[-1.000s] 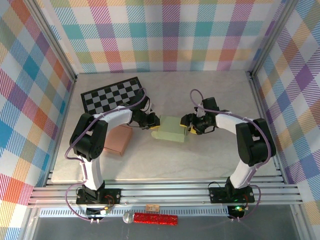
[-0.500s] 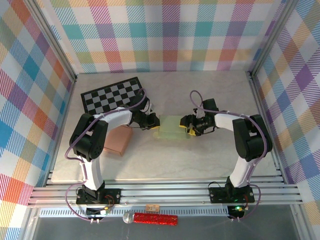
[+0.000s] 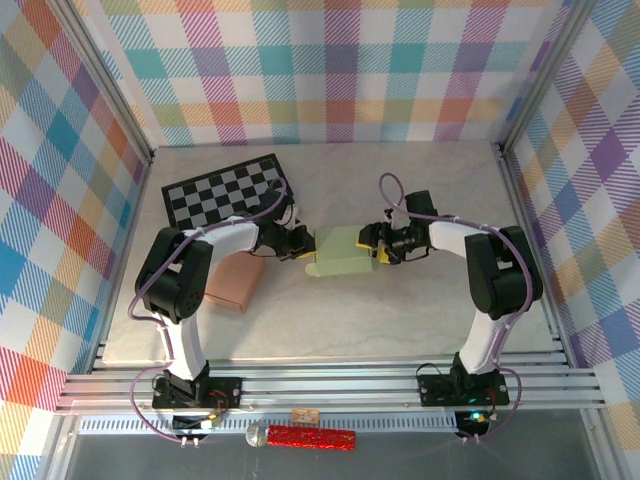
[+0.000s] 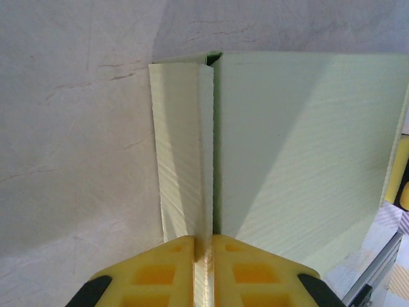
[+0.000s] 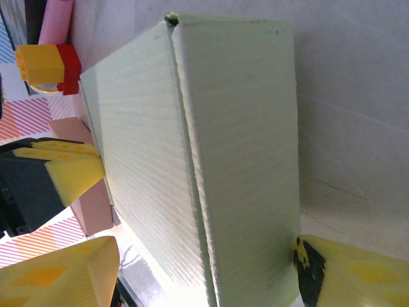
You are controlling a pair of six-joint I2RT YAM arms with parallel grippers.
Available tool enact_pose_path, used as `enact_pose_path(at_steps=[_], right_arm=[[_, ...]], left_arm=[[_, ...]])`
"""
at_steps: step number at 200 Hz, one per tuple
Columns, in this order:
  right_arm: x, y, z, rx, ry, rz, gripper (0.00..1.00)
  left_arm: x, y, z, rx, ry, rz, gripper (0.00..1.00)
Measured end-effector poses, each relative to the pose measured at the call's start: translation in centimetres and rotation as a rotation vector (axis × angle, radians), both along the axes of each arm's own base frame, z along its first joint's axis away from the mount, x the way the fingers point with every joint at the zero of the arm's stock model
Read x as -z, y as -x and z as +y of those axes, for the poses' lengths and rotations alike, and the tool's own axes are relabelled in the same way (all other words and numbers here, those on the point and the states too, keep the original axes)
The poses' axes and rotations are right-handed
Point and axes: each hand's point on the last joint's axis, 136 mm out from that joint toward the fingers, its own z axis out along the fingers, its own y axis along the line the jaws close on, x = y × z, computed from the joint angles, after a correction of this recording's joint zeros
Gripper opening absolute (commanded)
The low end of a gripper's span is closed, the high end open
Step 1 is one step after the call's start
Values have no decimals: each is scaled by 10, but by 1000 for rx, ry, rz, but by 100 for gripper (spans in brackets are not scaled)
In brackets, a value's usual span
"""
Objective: Fold the paper box
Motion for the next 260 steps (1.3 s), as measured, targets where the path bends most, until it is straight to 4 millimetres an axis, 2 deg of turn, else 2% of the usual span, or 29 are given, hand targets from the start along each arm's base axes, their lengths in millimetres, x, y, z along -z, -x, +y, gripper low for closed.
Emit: enact_pose_path(at_steps=[47,89,109,136,154,199,223,260], right_arm=[[1,-5,5,-35,-20,17,74],[6,0,-1,-45,6,35,75],[-1,1,-3,-51,12,42,76],[-19,-10,-4,-58,-7,9,77],[-23,-12,1,-72,-38,14,78],[-4,-5,12,-101,-77,90,78],[-8,-4,22,-128,-90,84,74],[-19,-8,36,-149,-114,62,59]], left_arm=[[0,-2,4,-9,-1,1,13],[2,-1,9,-14,-8,2,13],[3,0,10,-12,-10,1,13],[5,0,12,-12,-20,1,13],[5,0,12,-11,-23,1,13],[4,0,12,-9,-19,0,13],[5,0,12,-10,-21,0,13],[5,1,13,-12,-24,6,18]])
